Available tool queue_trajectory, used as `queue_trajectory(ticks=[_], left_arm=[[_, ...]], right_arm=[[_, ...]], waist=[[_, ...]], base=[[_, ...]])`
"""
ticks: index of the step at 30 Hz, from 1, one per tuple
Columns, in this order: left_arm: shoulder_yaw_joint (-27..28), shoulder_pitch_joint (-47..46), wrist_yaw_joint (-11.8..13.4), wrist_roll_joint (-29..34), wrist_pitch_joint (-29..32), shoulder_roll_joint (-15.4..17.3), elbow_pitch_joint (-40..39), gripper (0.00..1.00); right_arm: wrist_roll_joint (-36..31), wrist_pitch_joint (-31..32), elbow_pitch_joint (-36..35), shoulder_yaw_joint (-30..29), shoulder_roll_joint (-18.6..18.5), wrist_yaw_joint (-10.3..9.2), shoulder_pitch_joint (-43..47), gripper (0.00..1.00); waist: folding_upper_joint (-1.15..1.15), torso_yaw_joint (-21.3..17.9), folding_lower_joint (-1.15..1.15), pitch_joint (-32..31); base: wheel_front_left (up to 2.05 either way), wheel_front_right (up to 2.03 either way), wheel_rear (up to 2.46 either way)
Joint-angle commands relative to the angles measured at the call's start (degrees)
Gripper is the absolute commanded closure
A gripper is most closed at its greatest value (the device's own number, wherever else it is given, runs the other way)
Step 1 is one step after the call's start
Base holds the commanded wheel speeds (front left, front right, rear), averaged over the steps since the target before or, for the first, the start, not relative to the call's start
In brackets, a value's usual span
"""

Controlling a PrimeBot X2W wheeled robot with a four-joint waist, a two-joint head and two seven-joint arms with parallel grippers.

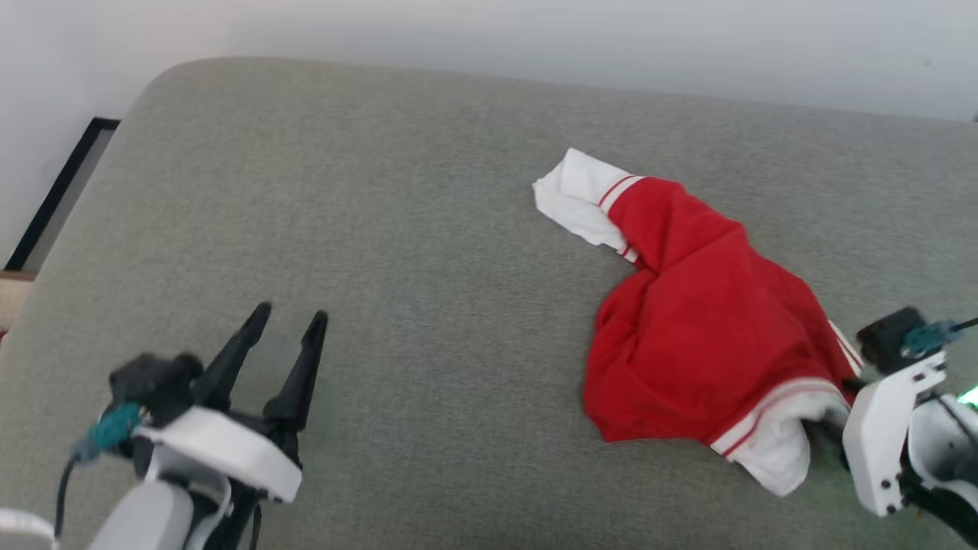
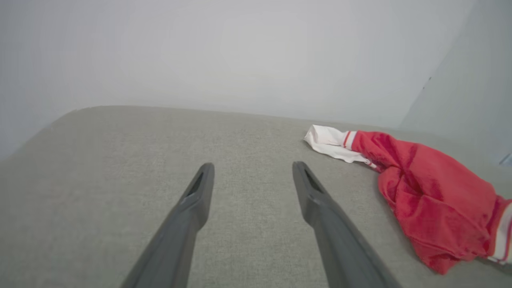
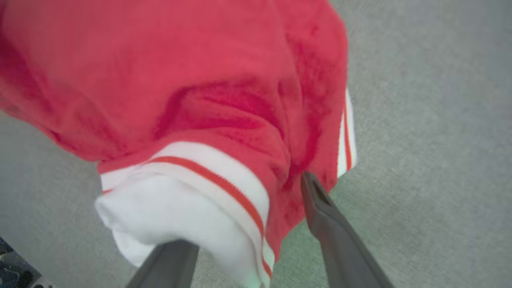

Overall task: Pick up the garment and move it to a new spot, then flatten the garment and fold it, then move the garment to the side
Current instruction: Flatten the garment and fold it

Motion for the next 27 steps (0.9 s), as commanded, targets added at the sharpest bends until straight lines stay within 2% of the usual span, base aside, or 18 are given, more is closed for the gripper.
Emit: queue_trajectory(ticks=[1, 7, 11, 12, 13, 20, 25, 27], left_arm=[[-1.09, -1.97, -0.17, -0.99, 1.46, 1.02, -0.73, 0.0], [-6.6, -11.1, -0.17, -6.64, 12.55, 5.81, -3.07, 0.0], [-9.92, -17.61, -0.17, -9.79, 20.0, 7.21, -3.18, 0.0], [-9.92, -17.61, -0.17, -9.79, 20.0, 7.21, -3.18, 0.0], [-10.89, -19.44, -0.17, -10.1, 21.81, 7.55, -3.05, 0.0], [-17.54, -29.77, -0.17, -13.9, 32.76, 6.72, 1.26, 0.0], [-23.22, -35.83, -0.17, -16.36, 39.48, 4.42, 8.55, 0.0], [-24.83, -37.39, -0.17, -16.69, 41.56, 3.39, 11.33, 0.0]], right_arm=[[0.67, -0.95, -0.95, -1.19, 0.57, -0.04, 0.22, 0.0], [-2.51, -7.25, -5.46, -9.2, 5.68, -0.04, 2.55, 0.0], [-6.7, -13.45, -7.94, -15.1, 11.37, -0.04, 3.06, 0.0], [-6.7, -13.45, -7.94, -15.1, 11.37, -0.04, 3.06, 0.0], [-7.96, -15.31, -8.39, -16.38, 13.14, -0.04, 3.04, 0.0], [-16.22, -27.4, -9.44, -22.46, 23.53, -0.04, 0.98, 0.0], [-21.61, -35.34, -6.05, -24.56, 28.79, -0.04, -0.66, 0.0], [-22.28, -36.45, -4.92, -24.57, 29.87, -0.04, -1.25, 0.0]], waist=[[0.0, -1.2, 0.0, -0.63], [0.0, -5.06, 0.0, -1.39], [0.0, -8.51, 0.0, -1.18], [0.0, -8.51, 0.0, -1.18], [0.0, -9.43, 0.0, -1.08], [0.0, -16.12, 0.0, 0.56], [0.0, -21.11, 0.0, 2.42], [0.0, -22.51, 0.0, 3.13]], base=[[0.0, 0.0, 0.0], [0.0, 0.0, 0.0], [0.0, 0.0, 0.0], [0.0, 0.0, 0.0], [0.0, 0.0, 0.0], [0.0, 0.0, 0.0], [0.0, 0.0, 0.0], [0.0, 0.0, 0.0]])
